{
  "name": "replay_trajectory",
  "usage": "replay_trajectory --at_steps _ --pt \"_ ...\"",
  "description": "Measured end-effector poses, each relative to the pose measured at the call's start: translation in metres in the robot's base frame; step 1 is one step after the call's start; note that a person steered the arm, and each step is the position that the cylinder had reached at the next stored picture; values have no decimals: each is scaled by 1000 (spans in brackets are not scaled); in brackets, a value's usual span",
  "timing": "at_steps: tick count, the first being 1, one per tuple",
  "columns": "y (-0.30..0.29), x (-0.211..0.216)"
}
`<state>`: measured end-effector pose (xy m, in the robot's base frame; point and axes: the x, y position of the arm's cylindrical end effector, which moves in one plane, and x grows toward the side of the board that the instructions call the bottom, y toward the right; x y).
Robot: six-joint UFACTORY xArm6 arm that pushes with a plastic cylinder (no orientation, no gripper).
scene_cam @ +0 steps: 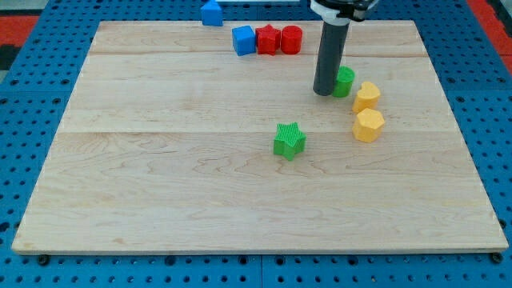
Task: Slide green star towards yellow hexagon
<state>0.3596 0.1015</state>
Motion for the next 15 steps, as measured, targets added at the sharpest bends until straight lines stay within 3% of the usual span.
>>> replay_trajectory --at_steps 3,4,7,9,11,15 --pt "43 -9" --pt "11 -9" --pt "-78 67" --pt "-78 121" --pt "-59 163" --pt "43 163"
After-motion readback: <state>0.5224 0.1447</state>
